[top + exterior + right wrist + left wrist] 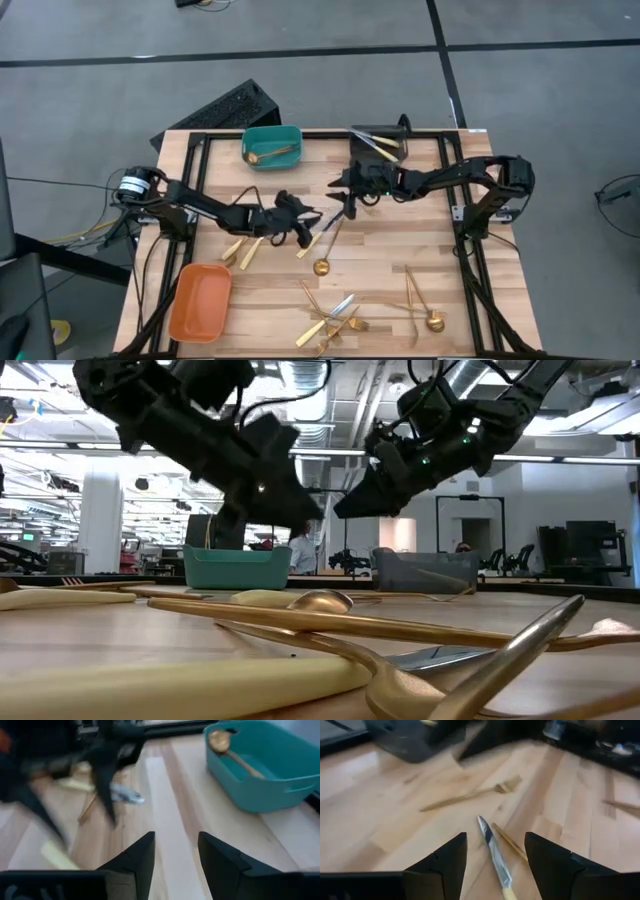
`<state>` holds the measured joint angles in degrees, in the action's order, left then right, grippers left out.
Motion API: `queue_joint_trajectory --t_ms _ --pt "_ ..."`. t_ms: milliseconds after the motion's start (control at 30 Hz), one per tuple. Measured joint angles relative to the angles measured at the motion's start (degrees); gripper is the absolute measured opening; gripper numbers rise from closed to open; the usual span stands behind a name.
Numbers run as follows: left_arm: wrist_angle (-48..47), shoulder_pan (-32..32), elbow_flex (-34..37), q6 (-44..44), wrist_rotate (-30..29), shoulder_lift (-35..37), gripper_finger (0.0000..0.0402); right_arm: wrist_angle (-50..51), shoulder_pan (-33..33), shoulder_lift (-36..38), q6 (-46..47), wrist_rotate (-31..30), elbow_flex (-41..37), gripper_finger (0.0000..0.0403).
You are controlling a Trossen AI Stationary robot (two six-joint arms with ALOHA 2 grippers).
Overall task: Sort silverware by color (type)
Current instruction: Put the gold fork into the orange bin
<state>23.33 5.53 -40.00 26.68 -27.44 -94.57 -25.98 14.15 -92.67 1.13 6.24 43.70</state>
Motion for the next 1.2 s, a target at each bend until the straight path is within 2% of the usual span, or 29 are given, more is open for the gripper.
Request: queue_joint_trajectory --t_ms 133,233,400,533,667,867,1033,1200 --pt "-0.31 1.27 -1.38 -0.51 -1.31 -4.46 0.0187 3.37 -0.44 3.55 1.37 0.04 -0.01 0.0175" --pt "-1.86 1.64 -2.36 0.12 -1.19 -6.59 0.0187 10.03 -1.03 7.14 2.08 -0.17 -0.02 0.0175" --pt "-9.03 1.94 -2.74 2.31 -3.06 -3.9 0.0187 24.28 -1.57 9.88 4.02 -6.05 -0.03 0.0175" --pt "-14.16 2.26 -2.81 1.78 -8.06 1.59 0.0187 30.8 -1.21 6.82 6.84 -9.23 -0.06 0.0175" --pt "-15.95 2.08 -2.84 -0.92 -12.7 6.07 0.0187 28.61 -0.1 2.1 7.5 -9.29 0.0 0.0175" --pt "-15.81 1.0 -2.83 -3.52 -10.76 7.24 0.0187 29.44 1.87 -4.62 11.06 -9.78 0.26 0.0172" --pt "-17.04 0.86 -2.79 -5.2 -11.42 7.24 0.0187 32.74 -0.13 -6.58 13.63 -12.88 0.61 0.0138" --pt "-15.38 -0.79 -2.79 -6.86 -11.92 7.24 0.0187 34.95 -2.45 -5.8 14.02 -15.42 0.48 0.0068"
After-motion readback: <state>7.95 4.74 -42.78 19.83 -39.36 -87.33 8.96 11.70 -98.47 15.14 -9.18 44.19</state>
